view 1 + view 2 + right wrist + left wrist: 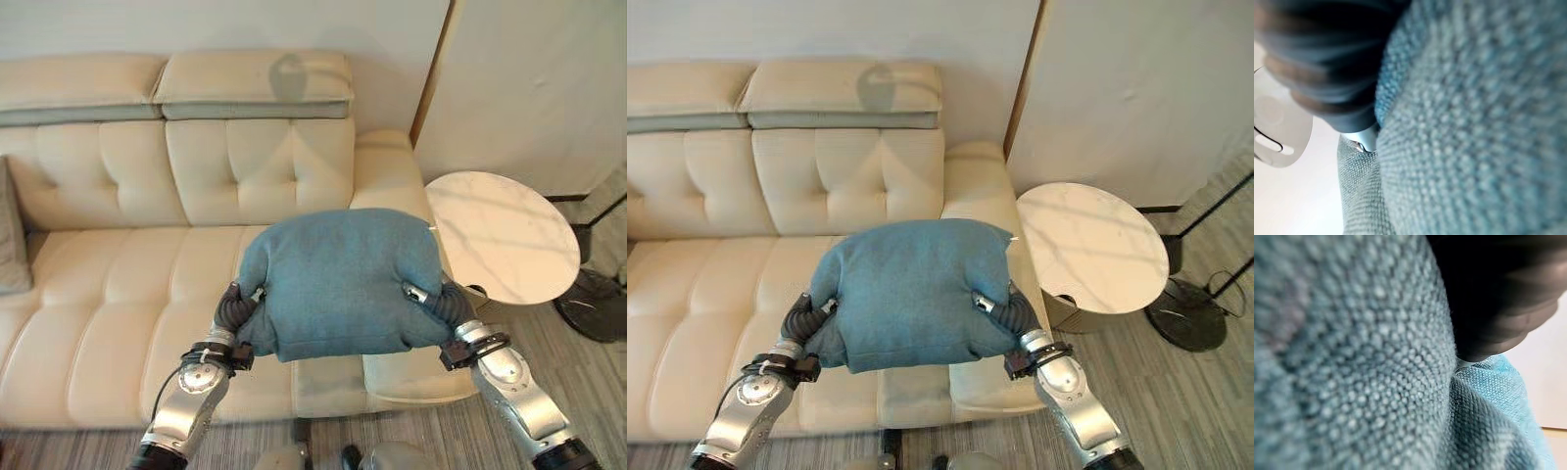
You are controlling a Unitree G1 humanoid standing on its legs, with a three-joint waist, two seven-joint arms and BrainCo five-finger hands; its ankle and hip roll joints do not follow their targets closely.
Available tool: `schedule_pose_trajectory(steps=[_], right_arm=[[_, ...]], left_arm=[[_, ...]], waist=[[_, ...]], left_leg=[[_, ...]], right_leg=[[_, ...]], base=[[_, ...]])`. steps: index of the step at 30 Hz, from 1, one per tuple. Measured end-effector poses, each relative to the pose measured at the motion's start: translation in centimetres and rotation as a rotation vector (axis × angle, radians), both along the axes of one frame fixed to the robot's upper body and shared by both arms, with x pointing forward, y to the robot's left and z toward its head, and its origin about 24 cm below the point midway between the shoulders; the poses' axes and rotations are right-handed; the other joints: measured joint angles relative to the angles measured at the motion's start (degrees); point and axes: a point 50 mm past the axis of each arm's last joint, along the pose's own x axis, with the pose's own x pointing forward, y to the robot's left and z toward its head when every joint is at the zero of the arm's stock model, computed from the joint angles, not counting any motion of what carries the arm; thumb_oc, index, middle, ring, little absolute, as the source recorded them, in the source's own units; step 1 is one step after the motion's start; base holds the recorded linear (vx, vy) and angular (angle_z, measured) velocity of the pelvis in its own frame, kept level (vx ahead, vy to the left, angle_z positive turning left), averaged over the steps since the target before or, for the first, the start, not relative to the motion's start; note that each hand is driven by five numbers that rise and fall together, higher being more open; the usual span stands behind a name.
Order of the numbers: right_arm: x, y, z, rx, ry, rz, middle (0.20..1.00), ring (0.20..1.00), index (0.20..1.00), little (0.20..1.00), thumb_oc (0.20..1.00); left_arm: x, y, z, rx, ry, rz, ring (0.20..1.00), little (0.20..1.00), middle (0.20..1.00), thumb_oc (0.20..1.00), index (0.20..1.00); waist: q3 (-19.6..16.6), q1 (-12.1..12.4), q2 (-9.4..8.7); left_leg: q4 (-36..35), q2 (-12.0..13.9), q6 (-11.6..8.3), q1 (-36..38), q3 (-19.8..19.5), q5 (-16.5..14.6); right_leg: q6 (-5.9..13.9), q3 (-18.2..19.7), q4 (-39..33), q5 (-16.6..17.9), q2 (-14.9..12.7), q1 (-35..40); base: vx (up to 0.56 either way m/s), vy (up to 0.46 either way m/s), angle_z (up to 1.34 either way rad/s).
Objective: Pick up all the scattered cushions and arrange them neatly on the sofa.
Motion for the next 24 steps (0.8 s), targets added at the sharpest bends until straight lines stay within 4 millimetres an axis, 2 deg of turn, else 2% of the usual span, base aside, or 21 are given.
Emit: schedule_pose_trajectory(steps=[2, 3, 5, 6, 7, 8, 10, 14, 17, 19, 20, 22, 23, 24], right_arm=[[0.2, 0.5, 0.2, 0.016, -0.007, 0.006, 0.200, 0.200, 0.200, 0.200, 0.200], [0.2, 0.8, 0.2, 0.026, -0.007, 0.012, 0.200, 0.200, 0.200, 0.200, 0.200], [0.3, 1.2, 0.2, 0.024, -0.009, 0.028, 0.200, 0.200, 0.200, 0.200, 0.200], [0.3, 1.2, 0.2, 0.022, -0.007, 0.028, 0.200, 0.200, 0.200, 0.200, 0.200], [0.3, 1.2, 0.2, 0.023, -0.007, 0.028, 0.200, 0.200, 0.200, 0.200, 0.200], [0.5, 1.3, 0.3, 0.025, -0.012, 0.027, 0.200, 0.200, 0.200, 0.200, 0.200], [1.3, 2.0, 0.8, 0.030, -0.033, 0.043, 0.200, 0.200, 0.200, 0.200, 0.200], [3.1, 2.6, 1.9, 0.017, -0.074, 0.037, 0.200, 0.200, 0.200, 0.200, 0.200], [5.1, 3.7, 4.4, 0.018, -0.162, 0.017, 0.200, 0.200, 0.200, 0.200, 0.200], [7.3, 4.8, 7.3, 0.027, -0.260, -0.015, 0.200, 0.200, 0.200, 0.200, 0.200], [7.8, 5.0, 8.1, 0.029, -0.280, -0.022, 0.200, 0.200, 0.200, 0.200, 0.200], [9.9, 5.7, 10.7, 0.014, -0.357, -0.073, 0.200, 0.200, 0.200, 0.200, 0.200], [11.7, 6.4, 13.3, 0.019, -0.399, -0.120, 0.200, 0.200, 0.200, 0.200, 0.200], [12.2, 7.1, 15.4, 0.064, -0.447, -0.152, 0.200, 0.200, 0.200, 0.200, 0.200]], left_arm=[[0.2, 0.5, 0.4, 0.008, -0.016, 0.017, 0.200, 0.200, 0.200, 0.200, 0.200], [0.1, 0.9, 0.4, 0.017, -0.014, 0.028, 0.200, 0.200, 0.200, 0.200, 0.200], [0.0, 1.3, 0.4, 0.028, -0.009, 0.038, 0.200, 0.200, 0.200, 0.200, 0.200], [-0.1, 1.4, 0.2, 0.029, -0.003, 0.040, 0.200, 0.200, 0.200, 0.200, 0.200], [-0.2, 1.4, 0.1, 0.028, 0.000, 0.041, 0.200, 0.200, 0.200, 0.200, 0.200], [-0.2, 1.4, 0.2, 0.023, -0.002, 0.047, 0.200, 0.200, 0.200, 0.200, 0.200], [-0.2, 1.8, 0.3, 0.024, -0.011, 0.076, 0.200, 0.200, 0.200, 0.200, 0.200], [0.4, 2.1, 1.0, 0.032, -0.040, 0.107, 0.200, 0.200, 0.200, 0.200, 0.200], [2.2, 2.1, 2.2, 0.045, -0.091, 0.154, 0.200, 0.200, 0.200, 0.200, 0.200], [5.6, 2.2, 4.6, 0.084, -0.168, 0.191, 0.200, 0.200, 0.200, 0.200, 0.200], [6.4, 2.3, 5.4, 0.094, -0.189, 0.196, 0.200, 0.200, 0.200, 0.200, 0.200], [9.5, 2.4, 8.3, 0.174, -0.262, 0.226, 0.200, 0.200, 0.200, 0.200, 0.200], [11.8, 2.4, 11.1, 0.215, -0.310, 0.259, 0.200, 0.200, 0.200, 0.200, 0.200], [12.7, 1.9, 13.5, 0.196, -0.386, 0.285, 0.200, 0.200, 0.200, 0.200, 0.200]], waist=[[0.0, 0.2, -0.32], [0.0, 0.5, -0.76], [-0.1, 0.9, -1.10], [-0.6, 1.0, -2.06], [-0.6, 1.2, -2.12], [-0.7, 1.7, -2.01], [-1.0, 3.0, -1.89], [-1.2, 3.1, -1.76], [-1.3, 3.9, -1.47], [-1.4, 4.3, -1.18], [-1.4, 4.3, -1.12], [-1.3, 4.8, -0.61], [-1.0, 5.0, -0.13], [-0.5, 5.2, 0.83]], left_leg=[[-0.4, -0.5, -1.27, 0.3, 1.0, -1.3], [-1.2, -0.6, -1.58, 1.1, 0.9, -1.6], [-1.2, -0.4, -2.34, 1.4, 0.7, -1.6], [-1.2, -1.2, -2.95, 1.8, 0.2, -1.8], [-1.2, -1.4, -3.49, 2.0, -0.4, -2.2], [-1.2, -1.1, -4.56, 1.8, -0.9, -2.7], [-1.6, -0.3, -5.10, 0.7, -0.6, -2.8], [-1.6, 0.5, -5.59, -1.3, -0.7, -2.5], [-1.2, 0.8, -6.60, -3.7, -0.6, -1.6], [-1.2, 1.1, -6.18, -7.4, -0.6, 0.3], [-1.2, 1.1, -6.20, -8.3, -0.6, 0.3], [-0.7, 1.1, -6.44, -11.7, -0.6, 1.6], [-0.1, 1.1, -6.55, -14.5, -0.5, 1.9], [-0.7, 1.0, -6.88, -16.0, -0.5, 2.5]], right_leg=[[1.46, -1.6, -3.5, 0.6, -3.6, -1.6], [1.85, -2.6, -6.3, 1.1, -3.5, -2.1], [1.05, -4.5, -10.0, 2.9, -1.8, -1.8], [-0.12, -5.7, -14.5, 7.1, -1.6, -0.1], [-0.19, -6.0, -16.1, 10.3, -1.9, 0.9], [-1.12, -6.2, -18.4, 12.2, -1.3, 2.1], [-1.98, -6.6, -22.1, 14.3, -0.5, 2.6], [-2.78, -7.6, -27.0, 17.4, 0.1, 3.3], [-3.88, -7.8, -29.6, 19.5, 0.6, 2.1], [-4.20, -7.8, -29.6, 20.8, 0.8, -1.5], [-4.31, -7.8, -29.6, 20.9, 0.8, -2.4], [-3.93, -7.8, -29.5, 21.8, 0.8, -5.6], [-3.50, -7.7, -29.5, 22.0, 0.8, -8.2], [-3.25, -7.9, -29.5, 22.5, 0.7, -9.9]], base=[[0.11, 0.100, -0.25], [0.15, 0.087, -0.19], [0.10, 0.031, 0.13], [0.04, -0.014, 0.40], [0.05, -0.046, 0.39], [0.01, -0.031, 0.23], [0.01, -0.037, 0.00], [-0.01, -0.026, 0.10], [-0.12, 0.000, -0.01], [-0.23, 0.008, 0.02], [-0.25, 0.018, 0.03], [-0.16, 0.014, 0.01], [-0.07, 0.011, 0.01], [-0.07, 0.018, 0.01]])
